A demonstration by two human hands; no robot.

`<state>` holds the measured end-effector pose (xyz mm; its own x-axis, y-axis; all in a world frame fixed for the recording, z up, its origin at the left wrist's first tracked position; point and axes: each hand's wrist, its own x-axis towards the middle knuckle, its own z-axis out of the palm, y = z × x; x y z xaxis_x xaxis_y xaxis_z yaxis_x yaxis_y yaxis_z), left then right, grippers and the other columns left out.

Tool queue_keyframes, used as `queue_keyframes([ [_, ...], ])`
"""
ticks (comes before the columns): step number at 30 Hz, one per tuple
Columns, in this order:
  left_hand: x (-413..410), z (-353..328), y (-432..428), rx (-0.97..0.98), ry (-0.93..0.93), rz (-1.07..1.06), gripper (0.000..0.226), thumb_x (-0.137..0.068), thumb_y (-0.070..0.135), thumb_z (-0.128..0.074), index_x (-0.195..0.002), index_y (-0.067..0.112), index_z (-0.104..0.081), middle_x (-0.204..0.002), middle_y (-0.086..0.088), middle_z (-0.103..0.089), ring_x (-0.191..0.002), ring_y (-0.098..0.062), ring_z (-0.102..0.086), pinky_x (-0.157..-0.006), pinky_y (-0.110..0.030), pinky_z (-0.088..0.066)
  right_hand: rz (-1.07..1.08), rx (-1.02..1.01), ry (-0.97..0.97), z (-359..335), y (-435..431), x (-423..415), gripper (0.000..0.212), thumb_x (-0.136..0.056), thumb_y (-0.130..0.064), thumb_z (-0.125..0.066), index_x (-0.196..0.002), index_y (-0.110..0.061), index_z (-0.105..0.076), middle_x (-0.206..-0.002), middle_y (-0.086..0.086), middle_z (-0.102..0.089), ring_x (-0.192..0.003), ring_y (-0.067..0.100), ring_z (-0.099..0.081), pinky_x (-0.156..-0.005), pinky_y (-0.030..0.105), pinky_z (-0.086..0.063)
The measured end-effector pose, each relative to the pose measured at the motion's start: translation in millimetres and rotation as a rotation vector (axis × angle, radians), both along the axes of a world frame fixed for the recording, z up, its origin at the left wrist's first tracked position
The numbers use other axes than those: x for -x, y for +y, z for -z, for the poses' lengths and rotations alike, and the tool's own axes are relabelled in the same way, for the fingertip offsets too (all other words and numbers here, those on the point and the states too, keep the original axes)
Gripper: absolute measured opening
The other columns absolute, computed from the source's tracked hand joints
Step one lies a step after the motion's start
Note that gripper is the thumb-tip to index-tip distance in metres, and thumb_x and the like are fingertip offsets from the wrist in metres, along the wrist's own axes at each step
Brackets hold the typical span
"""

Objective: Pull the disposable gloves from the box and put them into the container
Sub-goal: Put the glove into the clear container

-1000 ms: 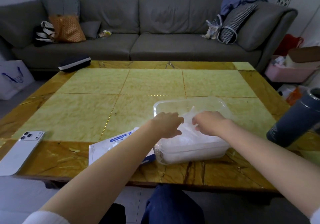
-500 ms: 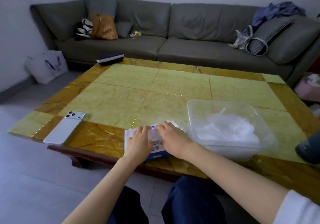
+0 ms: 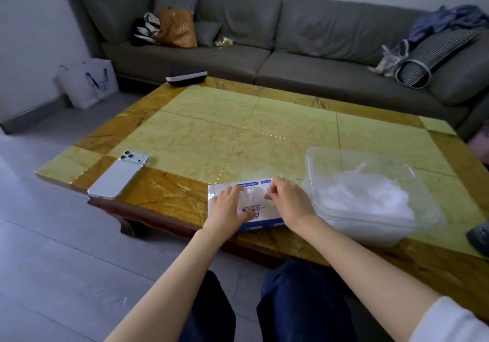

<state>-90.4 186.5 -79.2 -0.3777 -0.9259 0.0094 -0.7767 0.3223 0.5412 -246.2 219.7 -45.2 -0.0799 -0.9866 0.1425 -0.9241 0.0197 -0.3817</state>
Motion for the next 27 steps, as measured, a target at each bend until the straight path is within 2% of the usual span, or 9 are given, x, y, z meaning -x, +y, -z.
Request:
queue_keyframes([
  [5, -0.7, -2.9, -2.1, -0.040, 0.042, -0.009, 0.060, -0.082, 0.035, -0.070, -0.131, 0.015, -0.042, -0.130, -0.002, -0.049, -0.119, -0.021, -0.045, -0.102, -0.037, -0.035, 0.023, 0.113, -0.071, -20.4, -2.1, 1.1, 0.015, -0.095, -0.014, -0.053, -0.082, -0.014, -0.047, -0.092, 0.005, -0.060, -0.084, 0.015, -0.058, -0.072, 0.030, -0.049],
  [8, -0.9, -2.5, -2.2, -0.037, 0.031, -0.013, 0.062, -0.082, 0.036, -0.070, -0.133, 0.016, -0.041, -0.132, -0.002, -0.048, -0.120, -0.020, -0.044, -0.103, -0.037, -0.035, 0.043, 0.220, -0.060, -38.4, -5.3, 4.8, 0.016, -0.096, -0.009, -0.051, -0.082, -0.014, -0.045, -0.092, 0.003, -0.058, -0.081, 0.011, -0.053, -0.064, 0.027, -0.042],
  [13, -0.3, -1.9, -0.4, -0.029, 0.024, -0.012, 0.063, -0.083, 0.036, -0.068, -0.135, 0.016, -0.039, -0.134, -0.002, -0.047, -0.123, -0.020, -0.043, -0.105, -0.035, -0.033, 0.106, 0.358, -0.023, -68.2, -11.2, 18.7, 0.016, -0.096, -0.014, -0.051, -0.082, -0.013, -0.043, -0.087, 0.001, -0.054, -0.072, 0.018, -0.055, -0.055, 0.020, -0.040],
  [15, -0.8, -3.5, -0.8, -0.044, 0.028, 0.007, 0.062, -0.083, 0.035, -0.068, -0.135, 0.016, -0.039, -0.135, -0.001, -0.047, -0.123, -0.020, -0.042, -0.105, -0.034, -0.033, 0.141, 0.385, -0.028, -80.8, -10.9, 26.7, 0.016, -0.096, -0.017, -0.050, -0.083, -0.013, -0.043, -0.085, 0.001, -0.052, -0.070, 0.017, -0.052, -0.051, 0.014, -0.033],
  [17, -2.4, -9.7, -2.1, -0.104, 0.076, 0.017, 0.060, -0.084, 0.026, -0.067, -0.135, 0.015, -0.038, -0.135, -0.003, -0.047, -0.122, -0.020, -0.044, -0.101, -0.031, -0.037, 0.153, 0.376, -0.007, -90.1, -8.2, 34.2, 0.014, -0.097, -0.019, -0.049, -0.086, -0.013, -0.045, -0.085, -0.001, -0.051, -0.070, 0.016, -0.049, -0.050, 0.014, -0.029],
  [19, -4.1, -23.6, -3.2, -0.142, 0.183, -0.012, 0.055, -0.086, 0.012, -0.062, -0.135, 0.014, -0.037, -0.135, -0.005, -0.047, -0.118, -0.018, -0.046, -0.091, -0.025, -0.038, 0.127, 0.336, 0.050, -93.3, -2.4, 41.0, 0.013, -0.098, -0.021, -0.047, -0.091, -0.011, -0.050, -0.087, -0.003, -0.053, -0.071, 0.015, -0.051, -0.050, 0.018, -0.030],
  [21, -3.3, -43.2, -4.5, -0.085, 0.299, -0.051, 0.050, -0.087, 0.005, -0.056, -0.133, 0.015, -0.040, -0.131, -0.003, -0.048, -0.113, -0.013, -0.045, -0.089, -0.023, -0.037, 0.071, 0.279, 0.130, -91.6, 4.3, 46.0, 0.015, -0.099, -0.024, -0.046, -0.095, -0.011, -0.054, -0.087, -0.003, -0.057, -0.070, 0.015, -0.053, -0.051, 0.019, -0.033],
  [24, 7.8, -75.8, -2.8, -0.020, 0.393, 0.005, 0.047, -0.085, 0.012, -0.060, -0.130, 0.019, -0.044, -0.127, 0.003, -0.049, -0.116, -0.012, -0.045, -0.095, -0.029, -0.040, -0.013, 0.216, 0.188, -90.6, 12.5, 48.7, 0.017, -0.098, -0.028, -0.047, -0.095, -0.014, -0.057, -0.087, -0.004, -0.061, -0.068, 0.013, -0.053, -0.051, 0.017, -0.033],
  [27, 27.1, -98.8, 6.8, -0.103, 0.339, 0.182, 0.056, -0.083, 0.030, -0.069, -0.132, 0.020, -0.043, -0.121, 0.007, -0.049, -0.111, -0.009, -0.046, -0.095, -0.027, -0.039, -0.101, 0.166, 0.150, -94.8, 19.5, 41.7, 0.018, -0.096, -0.030, -0.051, -0.096, -0.014, -0.060, -0.083, -0.006, -0.060, -0.068, 0.011, -0.052, -0.052, 0.013, -0.033],
])
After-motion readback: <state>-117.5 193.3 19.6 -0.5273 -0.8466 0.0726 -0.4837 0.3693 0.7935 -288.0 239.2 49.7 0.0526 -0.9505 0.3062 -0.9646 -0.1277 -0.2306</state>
